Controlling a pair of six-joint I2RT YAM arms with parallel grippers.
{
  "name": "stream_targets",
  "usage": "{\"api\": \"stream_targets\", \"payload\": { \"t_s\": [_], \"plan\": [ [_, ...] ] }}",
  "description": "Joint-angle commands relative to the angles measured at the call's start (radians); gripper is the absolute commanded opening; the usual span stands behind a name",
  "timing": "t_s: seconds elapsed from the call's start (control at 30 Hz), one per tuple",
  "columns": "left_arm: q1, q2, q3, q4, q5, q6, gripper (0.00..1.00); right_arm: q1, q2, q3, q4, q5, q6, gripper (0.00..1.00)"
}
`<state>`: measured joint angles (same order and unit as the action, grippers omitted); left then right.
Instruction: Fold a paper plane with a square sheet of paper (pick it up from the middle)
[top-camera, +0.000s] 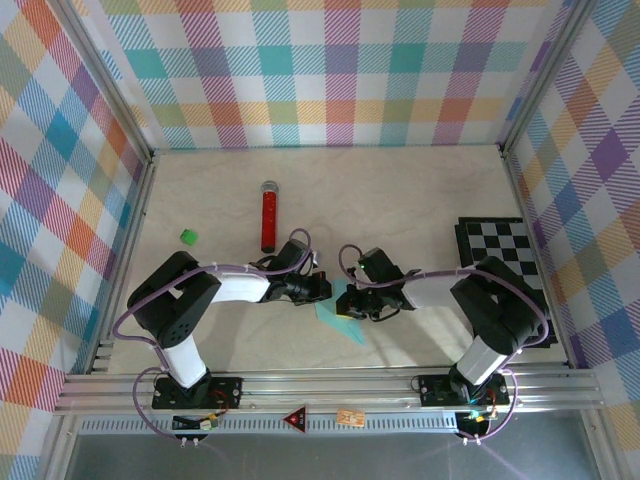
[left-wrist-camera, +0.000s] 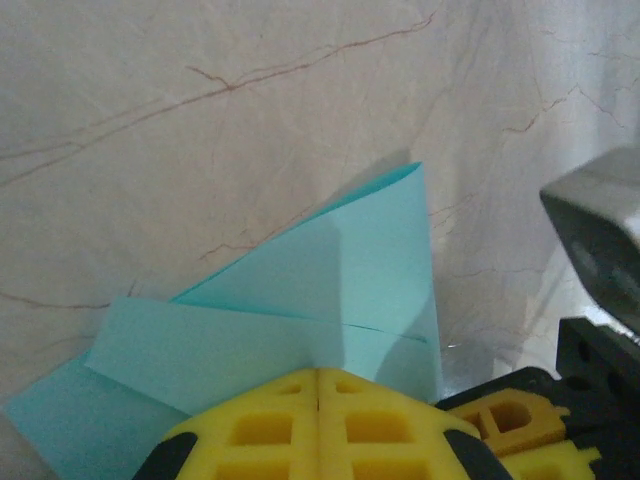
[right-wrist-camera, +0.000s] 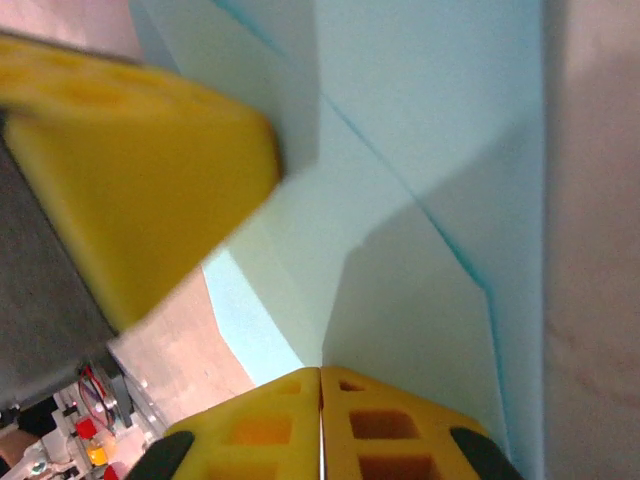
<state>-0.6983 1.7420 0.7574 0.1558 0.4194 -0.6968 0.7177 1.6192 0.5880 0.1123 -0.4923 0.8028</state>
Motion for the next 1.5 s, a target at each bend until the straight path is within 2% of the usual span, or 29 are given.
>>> {"api": "stream_targets", "payload": {
  "t_s": [0.0,0.27,0.43,0.53,0.6,0.7,0.9,1.1,1.3,1.47],
  "plan": [
    [0.036,0.036,-0.014,-0.012,0.005,0.012,0.05,0.009,-0.091,-0.112,-0.014,-0.038,-0.03,0.14],
    [0.059,0.064,0.003,-0.002,0.028,0.017,0.05,0.011,-0.375,-0.355,-0.12,-0.025,-0.031,0.12],
    [0.063,0.076,0.012,0.005,0.035,0.015,0.05,0.011,-0.604,-0.356,-0.249,0.027,-0.054,0.1],
    [0.063,0.079,0.018,0.004,0.04,0.015,0.05,0.01,-0.694,-0.315,-0.31,0.073,-0.083,0.1],
    [0.063,0.08,0.022,0.001,0.041,0.016,0.05,0.009,-0.714,-0.304,-0.279,0.095,-0.079,0.12],
    [0.063,0.076,0.028,-0.012,0.041,0.025,0.05,0.009,-0.645,-0.257,-0.217,0.109,-0.066,0.13],
    [0.063,0.06,0.03,-0.036,0.036,0.038,0.05,0.008,-0.309,-0.056,-0.118,0.037,-0.07,0.08],
    [0.063,0.057,0.048,-0.059,0.039,0.05,0.05,0.0,-0.032,0.019,-0.082,0.007,-0.046,0.05],
    [0.063,-0.026,0.086,-0.087,0.049,0.034,0.09,0.0,0.015,-0.089,0.0,0.005,0.011,0.04],
    [0.036,-0.072,0.101,-0.101,0.054,0.027,0.12,0.0,0.013,-0.113,0.003,0.022,0.032,0.04]
  ]
}}
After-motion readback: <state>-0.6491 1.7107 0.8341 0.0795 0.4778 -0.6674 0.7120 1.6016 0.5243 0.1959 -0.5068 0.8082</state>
